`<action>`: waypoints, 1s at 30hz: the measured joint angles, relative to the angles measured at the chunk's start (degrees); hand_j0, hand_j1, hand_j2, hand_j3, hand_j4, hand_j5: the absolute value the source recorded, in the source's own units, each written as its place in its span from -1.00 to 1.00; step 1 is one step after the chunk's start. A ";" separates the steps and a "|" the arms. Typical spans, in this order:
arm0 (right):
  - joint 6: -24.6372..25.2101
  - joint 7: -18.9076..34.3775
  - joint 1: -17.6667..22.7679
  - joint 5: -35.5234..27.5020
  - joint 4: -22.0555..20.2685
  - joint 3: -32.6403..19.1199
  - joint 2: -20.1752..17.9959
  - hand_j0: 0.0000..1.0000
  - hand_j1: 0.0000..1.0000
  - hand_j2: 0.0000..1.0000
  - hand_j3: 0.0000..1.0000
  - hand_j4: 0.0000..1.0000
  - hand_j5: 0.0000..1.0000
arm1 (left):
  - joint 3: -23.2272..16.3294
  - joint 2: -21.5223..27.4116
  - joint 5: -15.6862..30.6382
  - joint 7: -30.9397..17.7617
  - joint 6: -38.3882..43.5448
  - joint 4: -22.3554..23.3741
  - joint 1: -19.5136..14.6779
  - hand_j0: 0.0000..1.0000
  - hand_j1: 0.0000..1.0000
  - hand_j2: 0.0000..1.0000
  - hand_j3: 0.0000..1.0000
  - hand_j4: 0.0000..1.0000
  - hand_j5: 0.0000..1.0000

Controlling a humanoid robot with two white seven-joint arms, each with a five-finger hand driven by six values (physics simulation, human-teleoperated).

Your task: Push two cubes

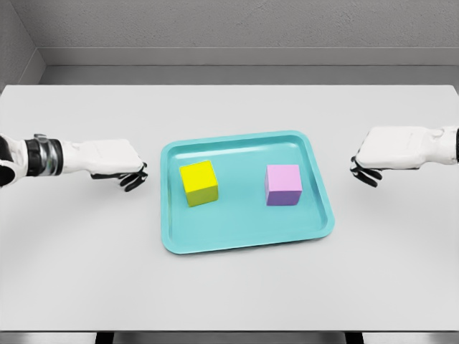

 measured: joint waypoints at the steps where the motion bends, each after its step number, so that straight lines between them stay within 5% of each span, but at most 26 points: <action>1: -0.01 0.00 0.00 0.02 -0.09 0.39 0.17 -1.00 -1.00 -1.00 -1.00 -1.00 -1.00 | -0.41 -0.61 -0.67 0.00 0.00 -0.06 0.00 -1.00 -1.00 -1.00 -1.00 -1.00 -1.00; 10: 0.01 0.00 -2.02 2.48 0.35 3.52 4.62 -1.00 -1.00 -1.00 -1.00 -1.00 -1.00 | -3.38 -5.07 -6.04 0.17 0.25 0.01 -0.53 -1.00 -1.00 -1.00 -1.00 -1.00 -1.00; 30: 0.01 0.00 -2.28 4.18 5.27 5.80 10.16 -1.00 -1.00 -1.00 -1.00 -1.00 -1.00 | -3.35 -9.56 -7.55 0.02 0.40 5.76 -2.81 -1.00 -1.00 -1.00 -1.00 -1.00 -1.00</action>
